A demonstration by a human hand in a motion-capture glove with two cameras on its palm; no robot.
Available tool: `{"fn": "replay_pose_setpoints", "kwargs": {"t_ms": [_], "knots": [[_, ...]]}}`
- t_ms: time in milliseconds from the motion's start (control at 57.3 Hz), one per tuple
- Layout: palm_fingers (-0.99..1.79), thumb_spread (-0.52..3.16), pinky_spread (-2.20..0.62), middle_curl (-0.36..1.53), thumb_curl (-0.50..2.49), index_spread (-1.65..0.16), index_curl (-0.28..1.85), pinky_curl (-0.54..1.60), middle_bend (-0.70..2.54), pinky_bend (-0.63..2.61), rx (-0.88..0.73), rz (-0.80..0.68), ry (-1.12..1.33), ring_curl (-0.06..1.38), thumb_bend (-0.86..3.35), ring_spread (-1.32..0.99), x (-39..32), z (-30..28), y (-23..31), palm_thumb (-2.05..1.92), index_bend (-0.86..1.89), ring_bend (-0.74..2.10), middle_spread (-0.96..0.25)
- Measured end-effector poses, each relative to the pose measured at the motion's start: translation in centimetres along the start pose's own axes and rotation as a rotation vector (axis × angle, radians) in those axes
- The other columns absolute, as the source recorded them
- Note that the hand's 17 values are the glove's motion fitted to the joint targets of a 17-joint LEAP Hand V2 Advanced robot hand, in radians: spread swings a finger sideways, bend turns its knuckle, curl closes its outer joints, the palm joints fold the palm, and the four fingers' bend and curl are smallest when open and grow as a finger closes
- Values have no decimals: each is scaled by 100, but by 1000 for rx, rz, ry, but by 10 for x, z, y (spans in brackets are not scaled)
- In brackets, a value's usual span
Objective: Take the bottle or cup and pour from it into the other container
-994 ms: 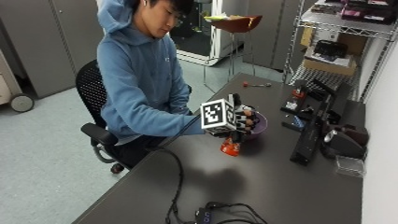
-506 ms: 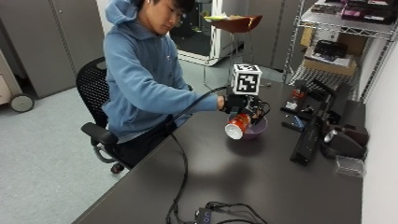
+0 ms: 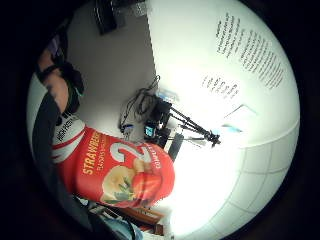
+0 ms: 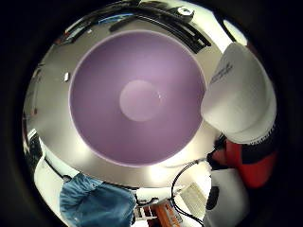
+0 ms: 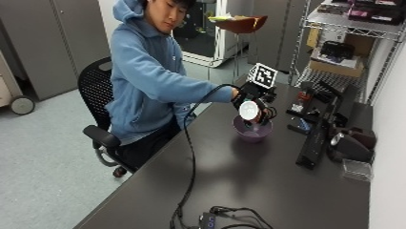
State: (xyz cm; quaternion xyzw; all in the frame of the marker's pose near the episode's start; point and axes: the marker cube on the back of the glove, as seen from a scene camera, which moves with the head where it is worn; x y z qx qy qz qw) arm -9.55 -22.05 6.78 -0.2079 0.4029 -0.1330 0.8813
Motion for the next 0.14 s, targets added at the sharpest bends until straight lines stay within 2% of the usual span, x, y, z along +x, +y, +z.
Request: {"fn": "replay_pose_setpoints", "kwargs": {"t_ms": [140], "knots": [[109, 15, -11, 54, 72, -14, 32, 38, 24, 34, -16, 12, 7, 48, -4, -17, -13, -7, -5, 112, 12, 49, -7]]}}
